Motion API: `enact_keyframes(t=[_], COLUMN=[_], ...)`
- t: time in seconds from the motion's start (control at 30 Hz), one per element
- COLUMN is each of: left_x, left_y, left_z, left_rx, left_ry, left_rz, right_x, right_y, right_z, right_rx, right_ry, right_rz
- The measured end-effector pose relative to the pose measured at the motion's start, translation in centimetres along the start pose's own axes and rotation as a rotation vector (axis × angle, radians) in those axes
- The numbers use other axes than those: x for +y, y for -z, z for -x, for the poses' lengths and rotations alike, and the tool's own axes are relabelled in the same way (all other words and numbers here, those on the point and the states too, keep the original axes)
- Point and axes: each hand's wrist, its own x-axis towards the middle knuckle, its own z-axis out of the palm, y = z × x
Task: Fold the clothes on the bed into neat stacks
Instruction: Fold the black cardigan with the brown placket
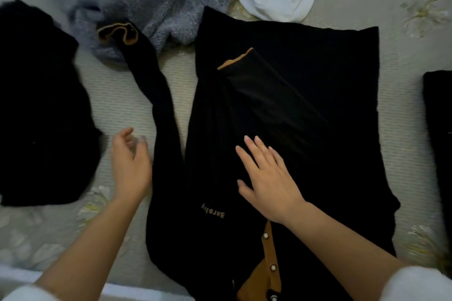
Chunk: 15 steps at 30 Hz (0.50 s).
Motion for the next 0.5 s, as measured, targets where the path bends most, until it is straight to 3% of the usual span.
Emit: enact_keyframes(t=[0.07, 0.17, 0.33, 0.43, 0.5], left_x=[-0.6, -0.5, 1.5, 1.9, 1.5], left_y=[0.6, 0.5, 0.2, 1.0, 2.5], left_z=[-0.8, -1.5, -0.8, -0.2, -0.2], left_rx=[-0.007, -0.116, -0.418, -0.359, -0.284], left_ry=[0.207, 0.303, 0.264, 0.256, 0.337], left_rz=[0.22, 0.337, 0.062, 0.203, 0.464], right_x=[-1.1, -1.6, -1.4, -1.6, -1.9], right_y=[-0.9, -1.8, -1.4, -0.7, -0.2], right_z=[-0.7, -1.2, -1.5, -1.8, -2.1], right_rx=[-0.025, -0.049, -0.088, -0.121, -0.137], right_ry=[0.026, -0.004, -0.036, -0.058, -0.08], right_rz=[-0.02, -0.025, -0.045, -0.053, -0.057])
